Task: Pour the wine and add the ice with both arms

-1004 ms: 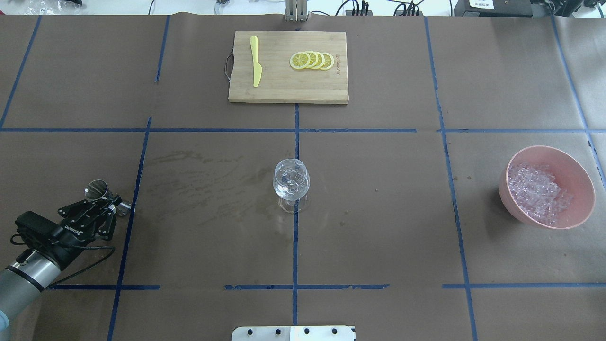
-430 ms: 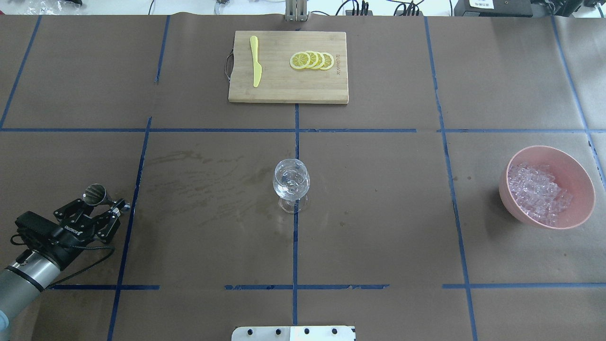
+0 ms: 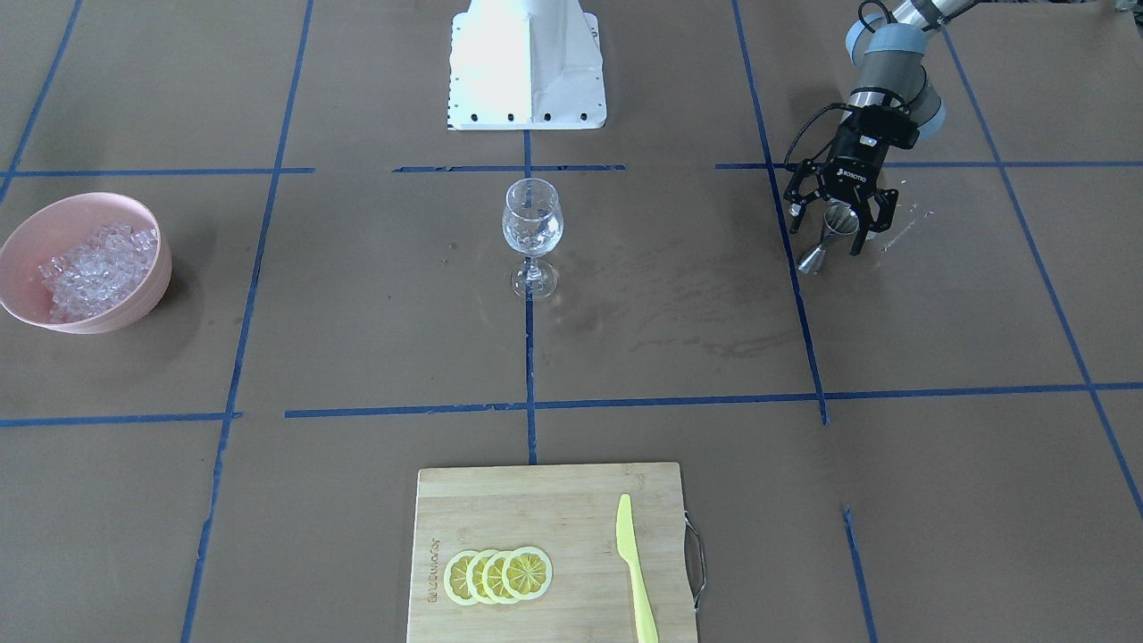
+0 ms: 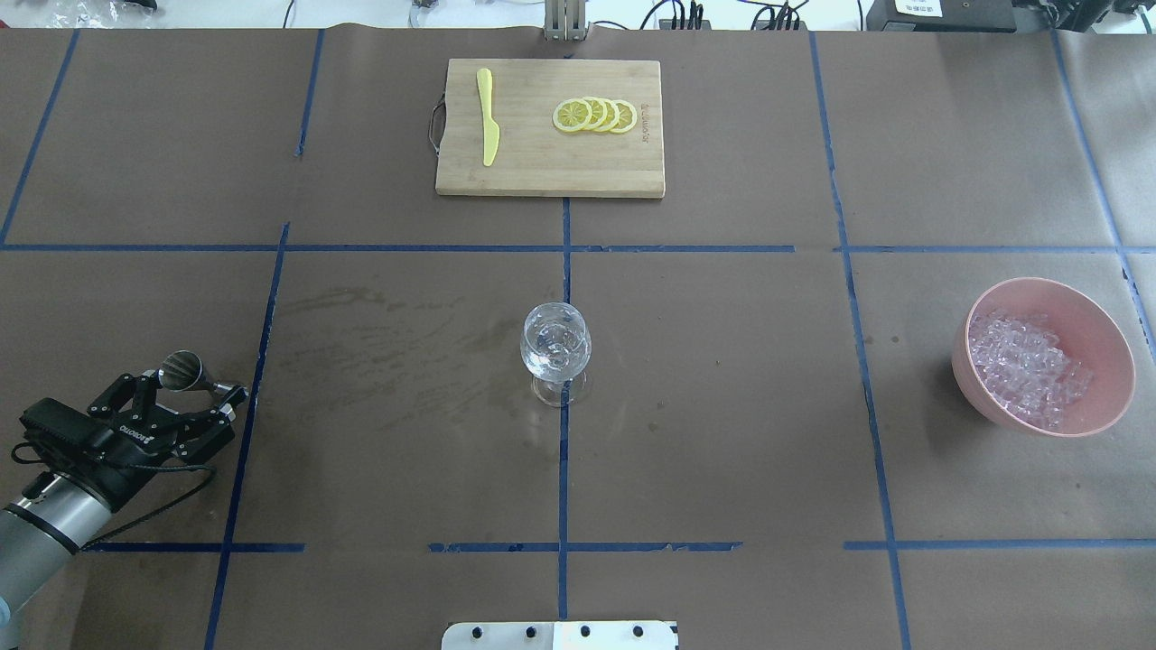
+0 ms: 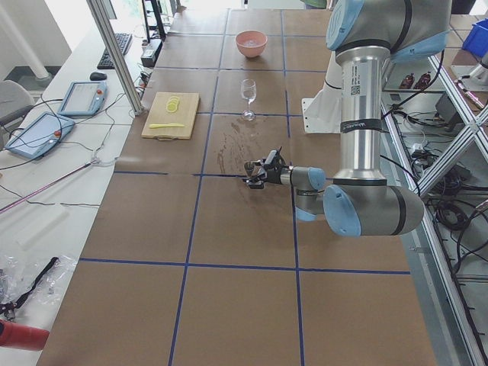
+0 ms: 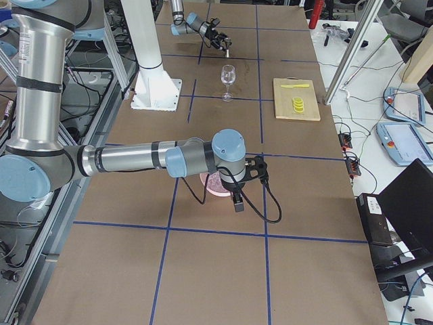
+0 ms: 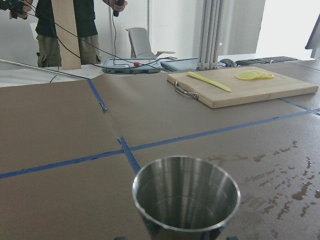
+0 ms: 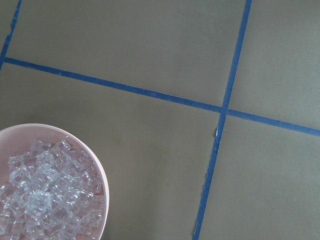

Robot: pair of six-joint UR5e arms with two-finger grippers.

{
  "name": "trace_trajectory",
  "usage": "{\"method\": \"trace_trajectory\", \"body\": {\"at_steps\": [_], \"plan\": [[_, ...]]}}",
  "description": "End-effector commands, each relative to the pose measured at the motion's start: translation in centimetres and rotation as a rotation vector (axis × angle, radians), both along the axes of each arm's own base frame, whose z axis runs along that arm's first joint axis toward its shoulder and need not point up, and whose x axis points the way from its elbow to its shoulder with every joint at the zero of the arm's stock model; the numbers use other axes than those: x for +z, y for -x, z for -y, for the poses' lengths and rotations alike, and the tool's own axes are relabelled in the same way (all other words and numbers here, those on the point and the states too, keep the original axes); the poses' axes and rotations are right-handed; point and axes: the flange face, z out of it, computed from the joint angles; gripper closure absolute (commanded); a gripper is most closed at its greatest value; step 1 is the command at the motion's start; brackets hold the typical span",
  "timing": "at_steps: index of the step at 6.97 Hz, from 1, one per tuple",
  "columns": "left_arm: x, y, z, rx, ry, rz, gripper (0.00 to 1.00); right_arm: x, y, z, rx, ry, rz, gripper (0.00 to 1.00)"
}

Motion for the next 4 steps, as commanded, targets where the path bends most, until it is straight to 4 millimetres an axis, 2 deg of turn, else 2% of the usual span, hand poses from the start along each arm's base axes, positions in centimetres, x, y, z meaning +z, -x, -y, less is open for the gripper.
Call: {"method": "trace_trajectory", "body": {"at_steps": [1,2,3,4], "plan": [[-1.3,1.3,0.8,-0.028,-0.006,-0.029,0.0,-0.1,0.0,0.0,0.001,0.0,0.0,0.0],[-1.7,2.1,1.7,-0.053,-0.016,-0.025,0.0,-0.2,0.0,0.0,0.0,-0.003,0.002,0.0],[-3.2,3.2,2.7,-0.082,-0.053,-0.025,0.0,-0.2,0.0,0.0,0.001,-0.004,0.0,0.0],[-3.7,4.1,3.6,-0.104,-0.067,-0.017,0.0,-0.2,0.0,0.0,0.0,-0.003,0.002,0.0]]}}
